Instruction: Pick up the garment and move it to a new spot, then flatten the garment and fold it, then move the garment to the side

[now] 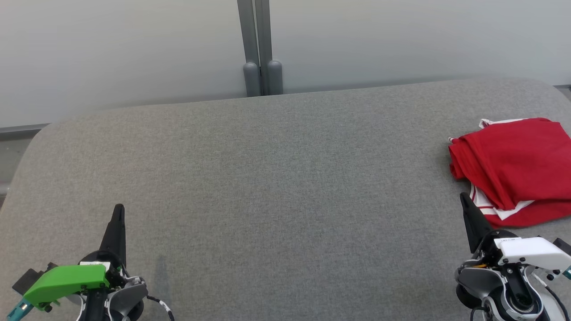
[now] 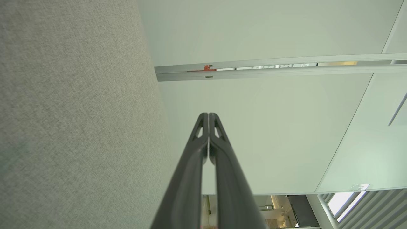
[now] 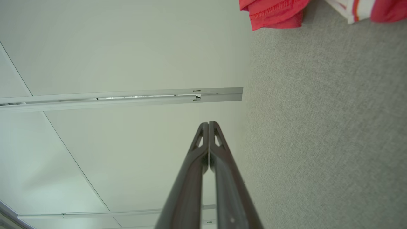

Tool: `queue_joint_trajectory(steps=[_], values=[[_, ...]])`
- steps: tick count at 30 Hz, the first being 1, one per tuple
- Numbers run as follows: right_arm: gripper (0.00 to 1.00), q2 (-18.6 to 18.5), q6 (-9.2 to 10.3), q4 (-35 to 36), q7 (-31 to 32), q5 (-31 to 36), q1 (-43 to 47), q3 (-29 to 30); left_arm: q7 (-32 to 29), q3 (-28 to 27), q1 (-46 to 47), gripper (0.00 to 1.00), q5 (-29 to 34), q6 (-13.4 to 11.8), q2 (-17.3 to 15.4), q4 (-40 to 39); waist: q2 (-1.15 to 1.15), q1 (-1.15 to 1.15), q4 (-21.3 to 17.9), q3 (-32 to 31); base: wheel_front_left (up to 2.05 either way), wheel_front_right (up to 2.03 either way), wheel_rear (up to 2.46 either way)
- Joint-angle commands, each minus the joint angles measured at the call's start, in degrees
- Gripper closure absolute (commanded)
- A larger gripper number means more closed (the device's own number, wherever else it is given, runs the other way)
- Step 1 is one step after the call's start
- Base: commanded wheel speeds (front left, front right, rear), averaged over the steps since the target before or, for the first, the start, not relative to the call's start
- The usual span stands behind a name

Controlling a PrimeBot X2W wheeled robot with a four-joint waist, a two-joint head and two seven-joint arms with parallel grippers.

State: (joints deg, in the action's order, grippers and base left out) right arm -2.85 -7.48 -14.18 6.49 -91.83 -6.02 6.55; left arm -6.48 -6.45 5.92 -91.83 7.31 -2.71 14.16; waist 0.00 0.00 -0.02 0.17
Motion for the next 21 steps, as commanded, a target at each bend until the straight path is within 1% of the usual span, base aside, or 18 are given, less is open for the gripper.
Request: queue_joint_trajectory(steps=[1, 21], values=[[1.0, 0.1, -0.03, 0.3, 0.3, -0.7, -0.3, 0.2, -0.3, -0.2, 0.6, 1.0, -0.7, 0.4, -0.3, -0.1, 0.0, 0.0, 0.0, 0.0, 0.0, 0.0, 0.0], [1.0, 0.0, -0.02, 0.3, 0.3, -0.7, -0.3, 0.2, -0.3, -0.2, 0.6, 1.0, -0.6, 0.3, -0.3, -0.1, 0.0, 0.0, 0.0, 0.0, 0.0, 0.0, 0.0]])
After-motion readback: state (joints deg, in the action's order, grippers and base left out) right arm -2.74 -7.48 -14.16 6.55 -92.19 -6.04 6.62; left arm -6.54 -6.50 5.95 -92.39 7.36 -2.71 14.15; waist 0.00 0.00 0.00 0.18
